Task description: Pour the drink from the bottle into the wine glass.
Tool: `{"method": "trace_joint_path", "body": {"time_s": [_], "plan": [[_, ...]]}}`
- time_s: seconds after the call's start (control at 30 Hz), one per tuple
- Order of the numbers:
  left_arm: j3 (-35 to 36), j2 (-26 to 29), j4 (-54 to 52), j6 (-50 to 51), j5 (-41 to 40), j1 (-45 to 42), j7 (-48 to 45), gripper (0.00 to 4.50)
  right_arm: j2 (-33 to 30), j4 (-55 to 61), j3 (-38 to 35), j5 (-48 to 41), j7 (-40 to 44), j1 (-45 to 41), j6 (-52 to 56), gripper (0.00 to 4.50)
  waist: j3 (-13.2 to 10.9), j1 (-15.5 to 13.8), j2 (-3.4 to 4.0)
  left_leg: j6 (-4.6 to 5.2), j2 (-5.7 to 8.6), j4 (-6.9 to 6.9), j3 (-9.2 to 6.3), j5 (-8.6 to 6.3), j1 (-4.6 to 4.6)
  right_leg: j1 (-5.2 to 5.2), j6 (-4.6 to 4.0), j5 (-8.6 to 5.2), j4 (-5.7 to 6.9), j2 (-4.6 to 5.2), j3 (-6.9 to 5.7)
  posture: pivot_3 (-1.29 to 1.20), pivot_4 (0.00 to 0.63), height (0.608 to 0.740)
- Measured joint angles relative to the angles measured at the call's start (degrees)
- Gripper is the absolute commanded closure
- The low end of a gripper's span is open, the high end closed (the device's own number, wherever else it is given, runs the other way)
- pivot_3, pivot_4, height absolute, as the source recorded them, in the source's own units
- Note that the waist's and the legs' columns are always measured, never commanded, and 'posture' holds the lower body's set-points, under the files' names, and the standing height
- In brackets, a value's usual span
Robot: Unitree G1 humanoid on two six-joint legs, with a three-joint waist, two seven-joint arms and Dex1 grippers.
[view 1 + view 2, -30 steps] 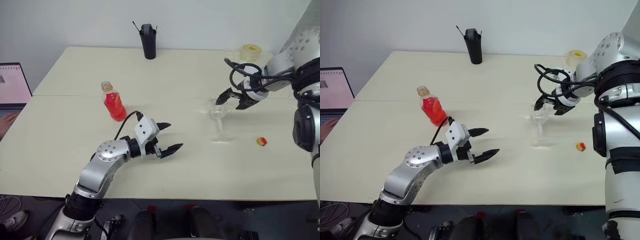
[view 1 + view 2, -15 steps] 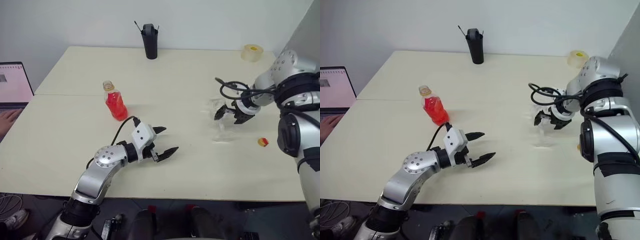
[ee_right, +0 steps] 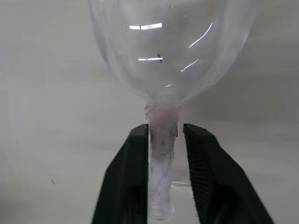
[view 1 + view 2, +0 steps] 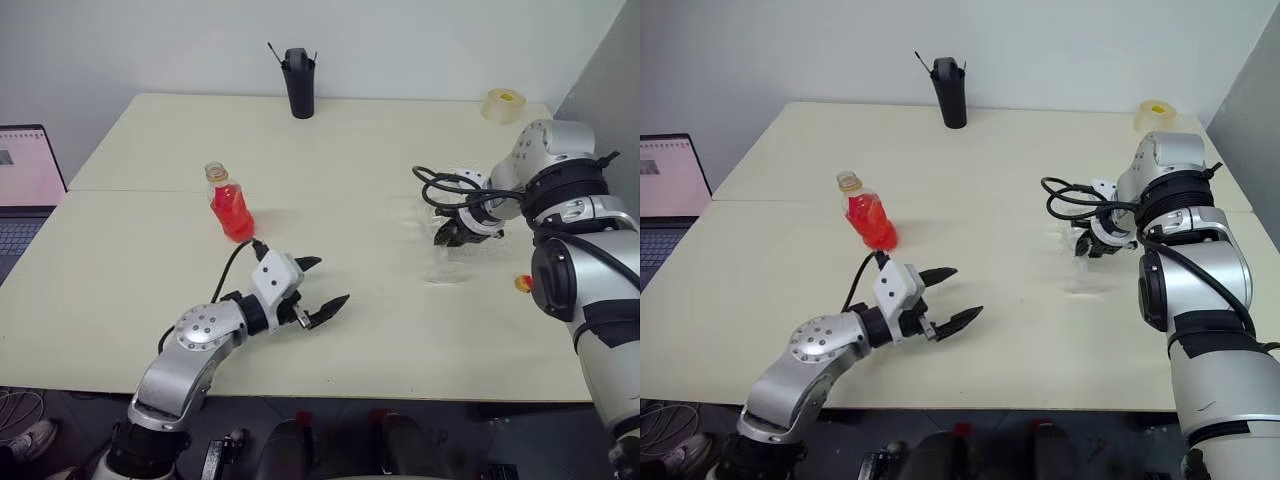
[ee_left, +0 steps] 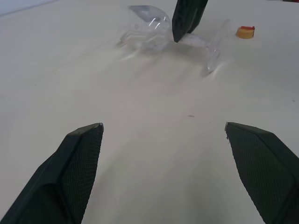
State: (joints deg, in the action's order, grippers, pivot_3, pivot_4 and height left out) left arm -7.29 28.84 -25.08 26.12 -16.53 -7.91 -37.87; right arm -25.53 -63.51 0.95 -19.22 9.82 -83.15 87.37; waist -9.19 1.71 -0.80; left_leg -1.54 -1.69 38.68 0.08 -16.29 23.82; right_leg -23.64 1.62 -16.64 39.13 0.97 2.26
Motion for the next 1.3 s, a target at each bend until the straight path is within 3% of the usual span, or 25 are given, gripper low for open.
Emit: {"method": "trace_joint_path", "body": {"time_s": [0.03, 0.13, 0.3, 0.43, 0.53, 0.67, 0.83, 1.03, 1.3], "plan": [[0.1, 0.1, 0.0, 0.1, 0.0, 0.2, 0.0, 0.0, 0.0, 0.0, 0.0, 0.3, 0.4, 0.0, -0.2, 4.39, 0.0, 0.0, 0.0, 0.0, 0.0, 0.0, 0.0, 0.0, 0.0, 0.0, 0.0, 0.0, 0.0, 0.0, -0.01, 0.0, 0.15, 0.74], [0.7, 0.2, 0.0, 0.1, -0.1, 0.5, -0.1, 0.0, 0.0, 2.6, 0.4, 1.7, 2.1, 1.2, -1.0, 4.4, 0.0, 0.0, 0.0, 0.0, 0.0, 0.0, -0.01, 0.0, 0.0, 0.0, 0.0, 0.0, 0.0, 0.0, -0.01, 0.0, 0.15, 0.74], [2.6, 0.5, 1.3, 0.0, -0.4, -0.2, -0.3, 0.0, 1.2, 22.2, -3.1, 0.9, 3.9, 6.9, -5.4, 4.4, 0.0, 0.2, 0.02, 0.0, -0.05, 0.0, -0.03, 0.0, 0.05, -0.14, 0.0, 0.0, 0.11, -0.01, 0.02, 0.0, 0.15, 0.74], [4.8, 0.8, 2.5, 0.0, -0.5, -1.9, 0.0, 0.0, 6.8, 48.7, -6.3, -0.8, 3.7, 20.0, -16.9, 4.4, 0.0, 0.1, -0.05, 0.0, -0.1, 0.01, -0.18, 0.0, 0.06, -0.11, 0.01, 0.0, 0.2, 0.05, 0.04, 0.0, 0.15, 0.74], [6.0, 1.0, 2.7, 0.2, -0.8, -2.0, 0.3, 0.0, 11.0, 58.3, -3.0, 1.9, 3.7, 32.4, -31.0, 4.4, 0.0, 0.0, -0.04, -0.01, -0.05, 0.05, -0.16, 0.0, 0.08, -0.12, 0.03, -0.01, 0.2, 0.08, 0.07, 0.0, 0.15, 0.74], [7.7, 1.3, 3.0, 0.9, -1.1, -2.4, 0.9, 0.0, 17.9, 59.1, 3.6, 8.1, 3.0, 43.1, -54.6, 4.4, 0.0, 0.2, -0.03, -0.05, -0.04, 0.06, 0.03, 0.03, 0.09, -0.36, 0.04, -0.02, 0.44, 0.06, 0.1, 0.0, 0.15, 0.74], [8.8, 1.5, 3.1, 2.0, -1.5, -4.4, 1.2, 0.0, 23.9, 52.1, 4.4, 11.5, 1.6, 43.0, -73.6, 4.4, 0.0, 0.3, -0.04, -0.26, -0.07, 0.07, 0.07, 0.14, 0.04, -0.39, 0.04, -0.02, 0.53, 0.02, 0.12, 0.0, 0.15, 0.74], [10.1, 2.5, 3.4, 2.6, -1.5, -5.2, 1.3, 0.0, 28.6, 40.5, 5.4, 14.4, 1.1, 42.7, -85.2, 4.4, 0.0, 0.3, -0.04, -0.27, -0.07, 0.07, 0.07, 0.15, 0.04, -0.4, 0.03, -0.02, 0.55, 0.04, 0.12, 0.0, 0.15, 0.74], [10.7, 3.4, 3.4, 3.7, -1.5, -4.4, 2.2, 0.0, 30.7, 39.3, 8.9, 16.1, 2.9, 48.7, -88.2, 4.4, 0.0, 0.3, -0.04, -0.27, -0.08, 0.08, 0.05, 0.15, 0.03, -0.4, 0.03, -0.02, 0.62, 0.08, 0.13, 0.0, 0.15, 0.74]]}}
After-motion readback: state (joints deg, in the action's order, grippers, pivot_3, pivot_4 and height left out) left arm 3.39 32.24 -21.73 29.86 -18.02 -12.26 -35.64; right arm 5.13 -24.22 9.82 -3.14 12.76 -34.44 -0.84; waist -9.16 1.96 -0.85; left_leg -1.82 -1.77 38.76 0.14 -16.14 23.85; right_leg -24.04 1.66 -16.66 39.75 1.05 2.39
